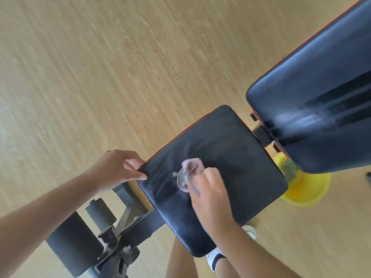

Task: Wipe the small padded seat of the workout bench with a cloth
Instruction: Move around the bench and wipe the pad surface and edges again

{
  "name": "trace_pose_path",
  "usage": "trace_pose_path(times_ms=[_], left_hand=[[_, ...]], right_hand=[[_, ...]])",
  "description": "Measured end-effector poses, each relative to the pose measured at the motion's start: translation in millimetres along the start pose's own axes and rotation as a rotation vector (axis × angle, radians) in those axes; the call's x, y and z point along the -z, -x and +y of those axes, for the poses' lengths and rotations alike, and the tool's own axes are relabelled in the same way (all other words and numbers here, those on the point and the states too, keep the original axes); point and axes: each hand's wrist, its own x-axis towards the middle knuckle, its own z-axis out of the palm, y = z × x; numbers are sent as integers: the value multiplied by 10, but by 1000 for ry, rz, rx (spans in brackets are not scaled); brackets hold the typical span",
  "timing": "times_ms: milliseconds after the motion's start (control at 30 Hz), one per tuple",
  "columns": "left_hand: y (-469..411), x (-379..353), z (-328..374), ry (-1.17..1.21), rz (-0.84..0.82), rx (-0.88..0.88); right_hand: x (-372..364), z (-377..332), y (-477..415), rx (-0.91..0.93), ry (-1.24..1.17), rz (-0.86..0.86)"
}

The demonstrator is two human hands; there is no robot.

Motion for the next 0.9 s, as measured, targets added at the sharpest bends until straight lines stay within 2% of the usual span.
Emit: trace_pose_path(times_ms=[67,100,133,200,267,300,333,367,433,467,500,533,567,633,667,733,767,800,833,867,900], left_hand=[[-21,-34,26,-35,43,-10],[-36,-46,23,-53,63,-4],[-43,-51,12,-65,83,6],[-60,-55,12,-89,89,17],[-54,-55,16,-106,98,33],[-55,-57,7,-106,114,32],[-60,-66,-1,-110,129,25],[-73,-80,-7,-112,137,21],[-85,-101,13,-119,139,26],[-85,-110,18,-125,141,28],[-82,-119,19,-124,150,31],[-76,-129,18,-113,159,35],[-74,-139,21,-100,165,37],[-89,-158,4,-80,171,42],[-88,-162,-19,-64,175,54],[-64,-179,-64,-26,177,73],[-66,-188,-82,-22,177,64],[-73,-187,-88,-26,178,53],[-78,-182,-80,-32,180,50],[-83,-174,-70,-34,185,48],[-90,-170,-61,-35,185,42]], right_hand=[[-122,-236,328,311,84,-238],[-75,-135,271,452,98,-257],[50,33,109,507,100,-222],[433,495,-278,305,98,-114],[736,884,-451,-73,186,188],[758,877,-402,-233,194,257],[651,764,-248,-325,155,234],[526,538,-57,-312,137,130],[158,0,454,-209,38,-240],[33,-217,718,-137,-97,-406],[-87,-319,938,-17,-163,-462],[-113,-334,1041,82,-151,-430],[-50,-182,1020,196,-121,-474],[289,333,611,193,20,-327],[448,627,368,125,112,-225],[813,1174,-15,-165,108,197],[753,1305,-2,-252,104,360],[721,1288,42,-356,81,400],[486,1198,281,-403,184,300],[152,1172,600,-349,271,192],[-257,1190,909,-334,202,-2]])
